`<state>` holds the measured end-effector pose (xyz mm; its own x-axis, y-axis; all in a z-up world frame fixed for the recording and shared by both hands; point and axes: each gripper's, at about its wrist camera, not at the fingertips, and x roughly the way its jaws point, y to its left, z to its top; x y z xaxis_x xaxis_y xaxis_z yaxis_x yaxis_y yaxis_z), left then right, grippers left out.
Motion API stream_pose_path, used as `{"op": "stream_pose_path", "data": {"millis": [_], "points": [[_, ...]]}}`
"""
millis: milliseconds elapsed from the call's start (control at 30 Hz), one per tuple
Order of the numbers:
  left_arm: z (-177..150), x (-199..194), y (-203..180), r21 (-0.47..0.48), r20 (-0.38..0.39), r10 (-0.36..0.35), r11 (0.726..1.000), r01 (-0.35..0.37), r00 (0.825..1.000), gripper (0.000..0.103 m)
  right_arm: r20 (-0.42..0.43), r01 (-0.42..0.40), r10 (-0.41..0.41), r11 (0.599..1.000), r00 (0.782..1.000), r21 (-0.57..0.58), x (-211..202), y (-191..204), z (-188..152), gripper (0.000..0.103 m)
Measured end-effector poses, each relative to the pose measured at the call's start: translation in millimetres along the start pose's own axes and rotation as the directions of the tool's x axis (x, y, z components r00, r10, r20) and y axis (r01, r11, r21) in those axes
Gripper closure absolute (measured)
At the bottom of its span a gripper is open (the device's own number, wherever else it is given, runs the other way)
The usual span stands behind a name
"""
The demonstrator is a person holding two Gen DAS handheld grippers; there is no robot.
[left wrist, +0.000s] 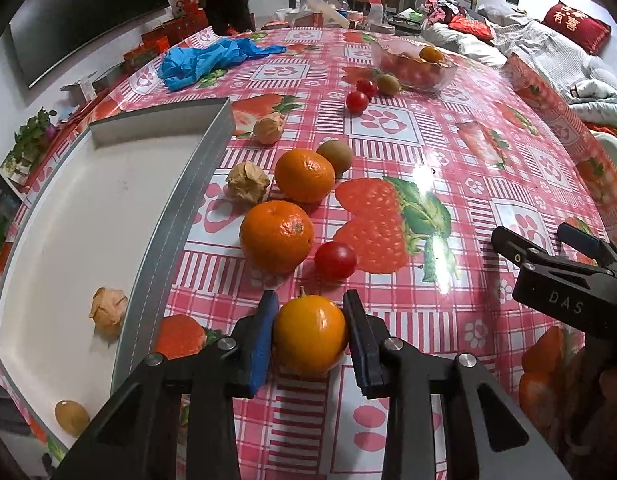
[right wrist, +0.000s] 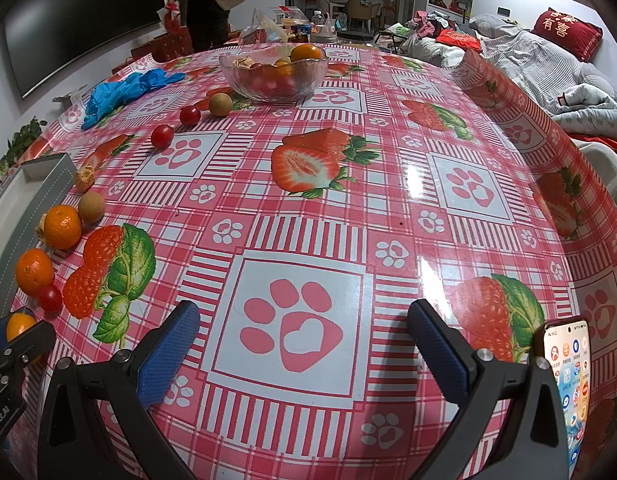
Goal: Organize fruits
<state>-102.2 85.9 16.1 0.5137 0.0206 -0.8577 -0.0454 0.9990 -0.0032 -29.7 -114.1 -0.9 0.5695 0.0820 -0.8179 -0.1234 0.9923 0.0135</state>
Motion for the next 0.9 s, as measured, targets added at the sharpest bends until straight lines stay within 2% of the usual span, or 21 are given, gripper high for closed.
{"op": "stream_pose_path", "data": {"millis": [200, 500, 900], "points": [[0.6, 2.3, -2.5, 0.001, 0.008, 0.008, 1.000, -0.008, 1.000, 0.068, 0.000, 0.000, 0.000, 1.000, 1.000, 0.000, 0.0, 0.0, 0.0, 0.000], [-3.6, -2.5, 3.2, -0.021, 0.012, -0.023, 1.000, 0.023, 1.000, 0.068, 0.000, 0.000, 0.000, 1.000, 1.000, 0.000, -0.1, 0.2, 0.1, 0.000], [-10.7, -34.4, 14.6, -0.033, 0.069, -0.033, 0.999, 0.035, 0.997, 0.068, -0.001, 0.000, 0.000, 1.000, 1.000, 0.000, 0.2, 0.1, 0.3, 0.000]]}}
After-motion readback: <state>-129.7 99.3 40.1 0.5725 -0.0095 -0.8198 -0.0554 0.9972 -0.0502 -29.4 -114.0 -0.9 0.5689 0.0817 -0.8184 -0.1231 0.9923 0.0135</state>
